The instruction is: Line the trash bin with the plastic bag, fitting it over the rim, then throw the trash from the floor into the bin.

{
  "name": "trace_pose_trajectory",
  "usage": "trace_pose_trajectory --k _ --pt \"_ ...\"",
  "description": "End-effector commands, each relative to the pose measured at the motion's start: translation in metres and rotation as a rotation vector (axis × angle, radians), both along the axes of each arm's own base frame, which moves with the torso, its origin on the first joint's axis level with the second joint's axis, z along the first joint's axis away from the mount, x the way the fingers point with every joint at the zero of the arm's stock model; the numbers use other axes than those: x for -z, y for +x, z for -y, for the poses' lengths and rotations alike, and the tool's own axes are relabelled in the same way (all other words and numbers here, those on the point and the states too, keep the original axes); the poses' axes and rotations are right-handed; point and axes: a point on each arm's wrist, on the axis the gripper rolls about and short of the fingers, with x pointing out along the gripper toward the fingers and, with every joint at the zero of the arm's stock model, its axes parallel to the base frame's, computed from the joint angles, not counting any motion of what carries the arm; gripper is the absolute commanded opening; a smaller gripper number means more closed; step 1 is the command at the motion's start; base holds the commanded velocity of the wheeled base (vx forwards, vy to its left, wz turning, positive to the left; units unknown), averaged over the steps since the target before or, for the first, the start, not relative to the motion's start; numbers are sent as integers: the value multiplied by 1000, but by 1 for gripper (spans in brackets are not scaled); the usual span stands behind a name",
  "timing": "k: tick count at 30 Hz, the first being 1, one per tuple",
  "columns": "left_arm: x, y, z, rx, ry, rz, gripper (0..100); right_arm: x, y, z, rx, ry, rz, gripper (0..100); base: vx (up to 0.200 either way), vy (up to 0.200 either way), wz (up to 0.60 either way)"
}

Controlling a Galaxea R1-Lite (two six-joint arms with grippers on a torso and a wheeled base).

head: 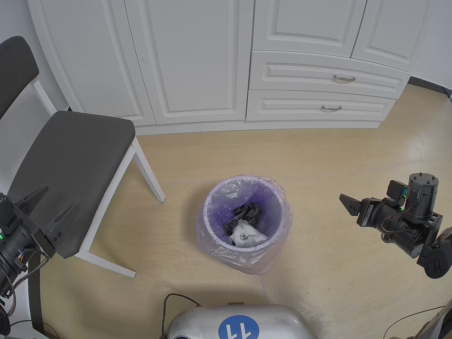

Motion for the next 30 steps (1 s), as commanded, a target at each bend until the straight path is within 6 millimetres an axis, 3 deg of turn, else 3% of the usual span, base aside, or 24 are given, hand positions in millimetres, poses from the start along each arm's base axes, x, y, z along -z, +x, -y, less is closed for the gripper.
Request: trace_pose_trajectory --k 1,10,16,19,21,23,27,30 --pt "22 -4 -1 -24 12 -91 100 33 -14 19 62 -13 41 100 0 0 0" --pt "36 -3 -3 -51 15 -164 100 40 -34 22 28 -82 89 100 0 0 0" --pt "15 4 -9 -175 79 -35 100 35 -36 23 57 -171 117 100 0 0 0" --pt "-5 -3 -10 -243 125 105 100 8 -47 20 43 -138 254 100 0 0 0" --pt "-5 -3 -10 -243 125 105 100 8 -47 20 43 -138 254 100 0 0 0" --pt "-23 -20 -10 -280 121 222 100 -29 -71 27 42 -187 453 100 0 0 0" --pt "-38 -35 -9 -298 107 322 100 -67 -99 31 53 -210 677 100 0 0 0" --pt "-48 -42 -9 -304 99 360 100 -73 -105 32 62 -218 718 100 0 0 0"
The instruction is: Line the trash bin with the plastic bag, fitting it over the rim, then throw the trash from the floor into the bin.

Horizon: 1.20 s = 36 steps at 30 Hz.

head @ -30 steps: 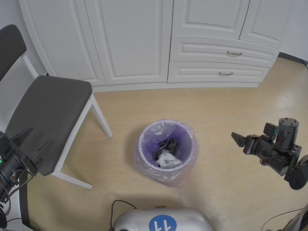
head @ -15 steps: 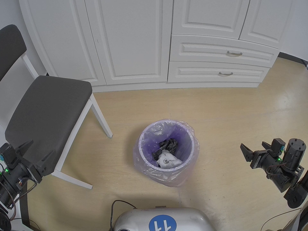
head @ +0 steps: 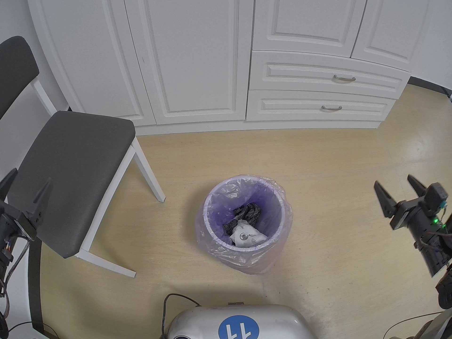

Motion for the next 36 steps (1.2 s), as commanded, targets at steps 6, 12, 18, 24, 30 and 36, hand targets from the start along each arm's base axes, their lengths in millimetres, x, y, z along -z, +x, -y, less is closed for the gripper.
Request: trace_pose_trajectory --k 6,12,18,24,30,36 --pt "-63 -51 2 -19 -16 261 100 -90 -88 28 31 -28 377 100 0 0 0" --pt "-92 -90 4 11 -44 223 100 -106 -119 42 53 62 302 100 0 0 0" --pt "-97 -117 5 17 -45 247 100 -122 -146 52 130 103 340 100 0 0 0" --pt "-90 -145 6 12 -45 281 100 -123 -181 57 203 97 379 100 0 0 0" --pt "-88 -178 7 20 -44 299 100 -126 -226 61 216 96 392 100 0 0 0" --pt "-84 -191 4 47 -60 330 100 -109 -256 58 272 88 421 100 0 0 0"
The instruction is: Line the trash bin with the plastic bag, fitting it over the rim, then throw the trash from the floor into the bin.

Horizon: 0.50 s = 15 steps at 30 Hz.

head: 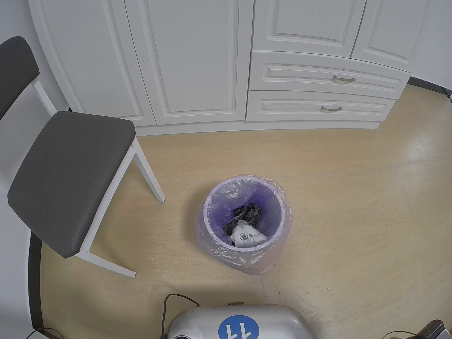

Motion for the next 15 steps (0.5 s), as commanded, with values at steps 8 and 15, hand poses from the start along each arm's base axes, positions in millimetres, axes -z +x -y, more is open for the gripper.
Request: trace_pose_trajectory --k 8,15 --pt "22 -44 -5 -25 -40 66 100 50 -70 -4 47 -6 100 100 0 0 0" --pt "39 -55 -6 -97 -66 47 100 55 -65 -4 21 56 87 100 0 0 0"
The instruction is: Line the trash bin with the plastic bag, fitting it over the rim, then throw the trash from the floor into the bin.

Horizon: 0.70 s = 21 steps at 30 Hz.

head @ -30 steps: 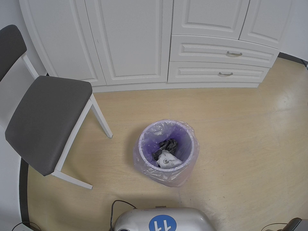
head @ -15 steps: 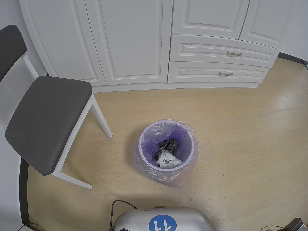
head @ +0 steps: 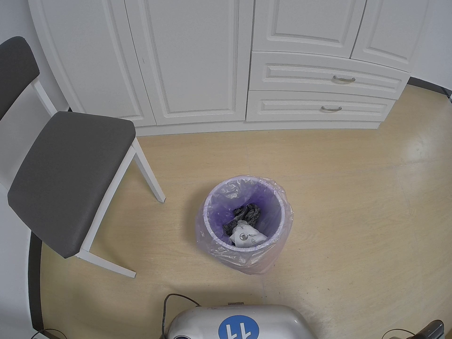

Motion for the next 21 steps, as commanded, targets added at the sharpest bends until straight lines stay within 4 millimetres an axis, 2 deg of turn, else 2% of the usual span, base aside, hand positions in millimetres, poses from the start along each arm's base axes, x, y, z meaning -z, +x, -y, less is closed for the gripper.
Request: trace_pose_trajectory --k 1,6,12,15,16,21 --pt "10 -12 0 -20 -6 37 100 8 -6 -1 -3 3 25 100 0 0 0" --pt "30 -21 1 -55 -11 46 100 13 0 -2 -66 -29 2 100 0 0 0" --pt "39 -10 1 -54 -15 -3 100 17 5 -3 -86 -37 -22 100 0 0 0" --pt "49 1 1 -54 -7 -46 100 23 10 -3 -84 -42 -49 100 0 0 0" --pt "60 12 1 -51 -10 -84 100 27 15 -3 -84 -44 -65 100 0 0 0" --pt "88 40 1 -52 -11 -109 100 40 31 -3 -91 -58 -55 100 0 0 0"
